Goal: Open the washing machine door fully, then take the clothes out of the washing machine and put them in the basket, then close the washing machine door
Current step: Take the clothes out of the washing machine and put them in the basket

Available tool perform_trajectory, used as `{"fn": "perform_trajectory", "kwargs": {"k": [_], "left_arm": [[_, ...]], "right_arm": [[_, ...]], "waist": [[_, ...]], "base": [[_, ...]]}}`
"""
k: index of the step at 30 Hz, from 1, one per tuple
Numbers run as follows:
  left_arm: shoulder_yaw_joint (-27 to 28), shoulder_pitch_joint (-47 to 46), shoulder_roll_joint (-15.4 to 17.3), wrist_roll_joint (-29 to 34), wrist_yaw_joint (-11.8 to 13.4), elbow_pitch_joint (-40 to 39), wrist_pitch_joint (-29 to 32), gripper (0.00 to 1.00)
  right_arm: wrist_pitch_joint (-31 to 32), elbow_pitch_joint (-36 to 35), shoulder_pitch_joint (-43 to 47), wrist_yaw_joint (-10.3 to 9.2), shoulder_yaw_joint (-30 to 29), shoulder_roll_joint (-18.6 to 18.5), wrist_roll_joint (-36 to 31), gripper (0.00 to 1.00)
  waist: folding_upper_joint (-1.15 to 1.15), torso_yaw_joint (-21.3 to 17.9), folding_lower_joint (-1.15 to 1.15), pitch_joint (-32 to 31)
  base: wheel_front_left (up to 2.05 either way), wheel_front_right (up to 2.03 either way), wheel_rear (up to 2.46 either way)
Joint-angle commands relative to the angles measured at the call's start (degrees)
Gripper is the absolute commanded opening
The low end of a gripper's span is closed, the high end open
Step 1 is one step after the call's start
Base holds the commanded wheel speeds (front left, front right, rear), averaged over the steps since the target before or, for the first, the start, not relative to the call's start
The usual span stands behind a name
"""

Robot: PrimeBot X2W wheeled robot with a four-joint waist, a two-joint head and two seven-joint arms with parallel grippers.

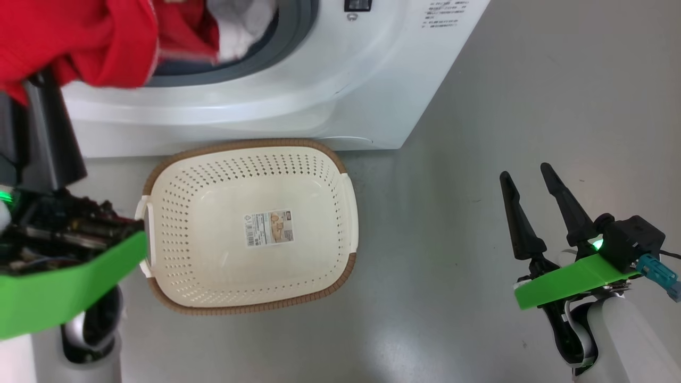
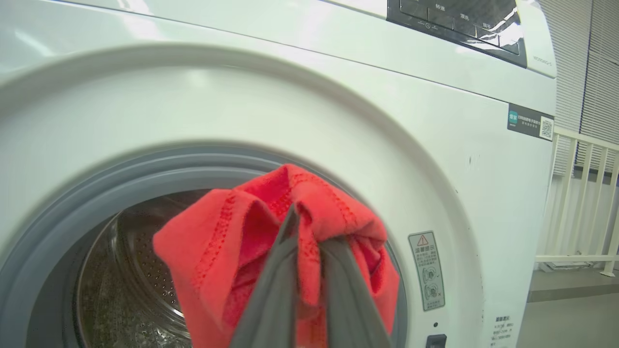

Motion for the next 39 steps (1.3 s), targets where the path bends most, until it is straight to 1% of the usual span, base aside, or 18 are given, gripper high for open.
{"fn": "perform_trajectory", "kwargs": {"k": [1, 6, 15, 20, 26, 39], "left_arm": [[1.6, 1.9, 1.1, 0.4, -0.3, -1.5, -0.2, 0.0], [-0.7, 4.3, 0.5, -0.3, -0.3, 3.5, -0.2, 0.0], [-4.1, 5.0, 0.0, -1.3, -0.3, 18.8, -0.2, 0.0], [-5.5, 3.3, 0.4, -1.7, -0.3, 27.4, -0.2, 0.0], [-6.8, 0.0, 1.7, -2.2, -0.3, 39.2, -0.2, 0.0], [-11.2, -5.6, 3.4, -3.1, -0.3, 58.6, -0.2, 0.0]], "right_arm": [[-0.5, -1.3, 0.7, 0.26, 1.0, -0.4, 0.1, 1.0], [-0.5, -1.3, 0.1, 0.26, 1.2, -0.3, 0.0, 1.0], [-0.5, -1.4, -1.1, 0.26, 1.6, 0.0, -0.1, 1.0], [-0.5, -1.6, -1.8, 0.26, 1.6, 0.3, -0.1, 1.0], [-0.5, -1.8, -2.7, 0.26, 1.7, 0.6, -0.2, 1.0], [-0.5, -2.2, -3.4, 0.26, 2.0, 1.4, -0.2, 1.0]], "waist": [[0.0, 0.1, 0.0, 0.3], [0.0, 0.1, 0.0, 1.1], [0.0, -0.4, 0.0, 3.1], [0.0, -0.8, 0.0, 4.6], [0.0, -1.5, 0.0, 6.6], [0.0, -3.5, 0.0, 9.8]], "base": [[0.0, 0.0, 0.0], [0.0, 0.0, 0.0], [0.0, 0.0, 0.0], [0.0, 0.0, 0.0], [0.0, 0.0, 0.0], [0.0, 0.0, 0.0]]}}
